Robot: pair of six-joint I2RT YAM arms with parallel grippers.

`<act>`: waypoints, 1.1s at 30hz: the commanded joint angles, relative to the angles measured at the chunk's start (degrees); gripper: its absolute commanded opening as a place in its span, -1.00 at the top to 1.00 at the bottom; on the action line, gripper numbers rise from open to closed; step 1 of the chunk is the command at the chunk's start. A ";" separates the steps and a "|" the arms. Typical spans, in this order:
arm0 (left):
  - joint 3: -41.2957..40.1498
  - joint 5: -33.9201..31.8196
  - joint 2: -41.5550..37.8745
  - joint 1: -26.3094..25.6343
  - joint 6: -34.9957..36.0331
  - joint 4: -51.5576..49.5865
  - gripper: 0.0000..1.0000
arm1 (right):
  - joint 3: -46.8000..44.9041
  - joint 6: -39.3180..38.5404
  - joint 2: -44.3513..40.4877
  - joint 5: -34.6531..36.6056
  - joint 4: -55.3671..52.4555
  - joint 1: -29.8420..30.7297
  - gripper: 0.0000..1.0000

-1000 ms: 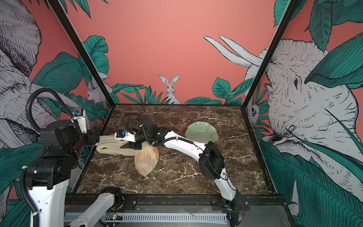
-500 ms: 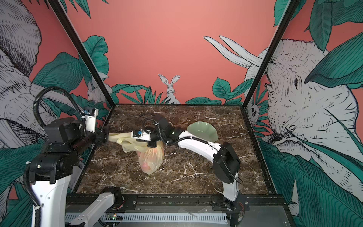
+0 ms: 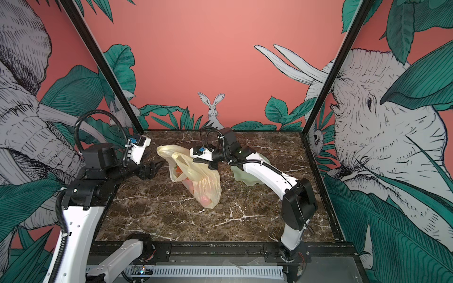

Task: Take fruits out of the plastic bag
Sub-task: Adjust the plastic bag at the center of the board.

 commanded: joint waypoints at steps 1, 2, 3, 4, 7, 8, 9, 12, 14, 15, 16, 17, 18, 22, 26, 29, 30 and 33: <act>0.54 2.18 2.41 -2.93 8.97 2.26 -0.50 | -1.13 -2.78 -2.49 -2.48 -2.48 -0.51 1.00; 1.23 0.62 3.70 -4.02 10.82 1.13 -0.46 | -1.38 -2.76 -2.69 -2.40 -2.45 -0.49 1.00; 1.96 -1.90 5.07 -5.16 11.76 0.18 -0.43 | -1.67 -2.82 -2.88 -2.29 -2.45 -0.52 1.00; 2.69 -3.81 6.09 -6.12 12.30 -0.45 -0.40 | -1.84 -2.82 -3.04 -2.10 -2.49 -0.57 1.00; 4.50 -8.06 8.21 -8.26 13.26 -1.66 -0.39 | -2.50 -2.99 -3.40 -1.52 -2.78 -0.54 1.00; 4.81 -8.46 8.45 -8.49 13.80 -1.84 -0.38 | -2.57 -3.21 -3.42 -1.32 -3.22 -0.52 1.00; 4.88 -8.48 8.52 -8.58 14.47 -1.78 -0.36 | -2.42 -3.39 -3.44 -1.33 -3.74 -0.52 1.00; 4.88 -7.15 8.70 -8.80 15.70 -0.28 0.14 | -2.70 -3.54 -3.90 -1.05 -4.09 -0.53 1.00; 5.67 -4.50 9.20 -8.90 14.89 0.39 0.58 | -3.83 -1.46 -4.54 1.37 -1.46 -0.52 1.00; 6.29 -2.80 9.60 -8.89 14.13 0.51 0.75 | -4.49 -0.13 -4.95 2.81 0.53 -0.58 1.00; 7.01 -1.11 9.93 -8.91 13.06 0.68 0.90 | -5.52 1.41 -5.76 4.59 3.10 -0.54 0.96; 7.86 0.08 10.26 -8.94 11.62 1.07 1.00 | -6.18 2.54 -6.67 5.47 4.91 -0.53 0.39; 8.49 0.44 10.42 -8.92 9.86 1.60 1.00 | -6.65 3.51 -7.34 5.85 6.03 -0.42 -0.18; 10.49 -0.27 10.52 -8.94 2.51 3.44 1.00 | -7.64 2.20 -12.69 7.96 6.16 2.59 -0.71; 11.47 0.54 11.21 -8.94 -0.09 1.45 1.00 | -7.32 -2.24 -15.01 13.84 4.16 7.96 -0.70; 11.52 -1.35 11.68 -8.95 -2.65 0.46 1.00 | -5.65 -4.17 -15.02 15.05 1.17 10.87 -0.57; 11.37 -1.90 11.74 -8.93 -3.59 0.34 1.00 | -5.33 -4.48 -15.11 15.04 0.41 11.51 -0.48; 10.95 -3.39 11.39 -8.94 -5.97 -0.09 1.00 | -4.63 -6.07 -15.33 14.73 -2.38 13.00 -0.43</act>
